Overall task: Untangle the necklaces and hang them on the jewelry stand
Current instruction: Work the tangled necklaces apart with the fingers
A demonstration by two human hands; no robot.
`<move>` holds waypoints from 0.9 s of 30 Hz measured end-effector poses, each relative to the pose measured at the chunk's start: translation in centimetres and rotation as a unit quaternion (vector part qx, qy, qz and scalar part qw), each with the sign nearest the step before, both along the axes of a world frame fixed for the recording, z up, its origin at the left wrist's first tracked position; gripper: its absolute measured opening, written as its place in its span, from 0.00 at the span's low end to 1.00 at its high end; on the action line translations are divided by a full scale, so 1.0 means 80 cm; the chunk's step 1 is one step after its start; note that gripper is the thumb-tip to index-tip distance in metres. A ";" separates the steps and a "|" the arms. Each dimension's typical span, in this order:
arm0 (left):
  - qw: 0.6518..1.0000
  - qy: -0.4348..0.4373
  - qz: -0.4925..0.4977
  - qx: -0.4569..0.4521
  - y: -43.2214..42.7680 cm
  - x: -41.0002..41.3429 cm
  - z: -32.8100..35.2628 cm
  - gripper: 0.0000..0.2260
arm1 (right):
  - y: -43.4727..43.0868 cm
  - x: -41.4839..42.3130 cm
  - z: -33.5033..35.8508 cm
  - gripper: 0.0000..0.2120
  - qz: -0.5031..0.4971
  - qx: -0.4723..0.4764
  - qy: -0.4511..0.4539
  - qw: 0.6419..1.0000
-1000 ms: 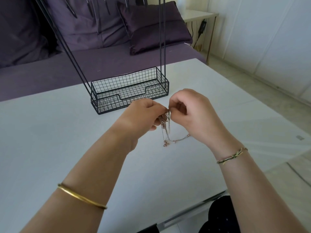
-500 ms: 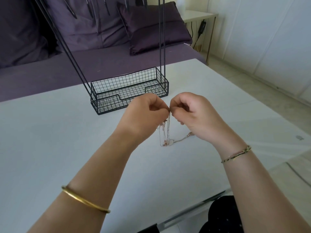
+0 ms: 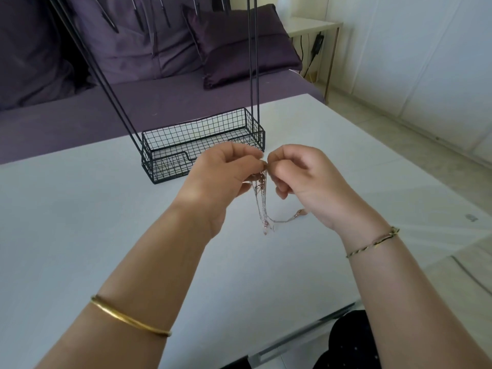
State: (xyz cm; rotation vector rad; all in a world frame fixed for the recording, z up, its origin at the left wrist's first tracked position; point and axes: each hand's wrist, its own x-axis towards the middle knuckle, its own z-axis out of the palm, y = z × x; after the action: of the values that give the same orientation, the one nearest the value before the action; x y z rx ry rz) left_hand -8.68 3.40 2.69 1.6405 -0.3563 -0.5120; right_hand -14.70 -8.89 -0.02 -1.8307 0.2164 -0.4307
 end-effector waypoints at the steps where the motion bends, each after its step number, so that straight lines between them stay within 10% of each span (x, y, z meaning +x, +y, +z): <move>1: 1.000 -0.012 -0.001 -0.002 0.000 0.000 0.000 0.08 | 0.000 0.001 0.000 0.12 -0.001 0.035 0.005 0.999; 12: 0.900 -0.393 -0.007 0.189 0.002 -0.012 -0.002 0.06 | 0.002 0.002 0.000 0.08 0.025 0.280 0.091 0.955; 16: 0.920 -0.351 -0.013 0.173 0.001 -0.011 -0.001 0.06 | -0.001 0.000 0.000 0.09 0.032 0.226 0.081 0.970; 21: 0.999 -0.032 -0.027 0.026 -0.002 -0.007 0.002 0.07 | -0.002 -0.001 0.005 0.14 0.035 0.240 0.051 0.969; 27: 0.936 -0.327 -0.021 0.126 0.000 -0.013 0.000 0.06 | -0.003 0.000 0.006 0.11 0.027 0.348 0.083 0.933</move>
State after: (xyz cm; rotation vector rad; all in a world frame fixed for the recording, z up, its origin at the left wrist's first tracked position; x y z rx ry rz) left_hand -9.73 3.40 2.66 2.0352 -0.8457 -0.0197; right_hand -14.72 -9.13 0.49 -1.1653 0.3789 -0.1263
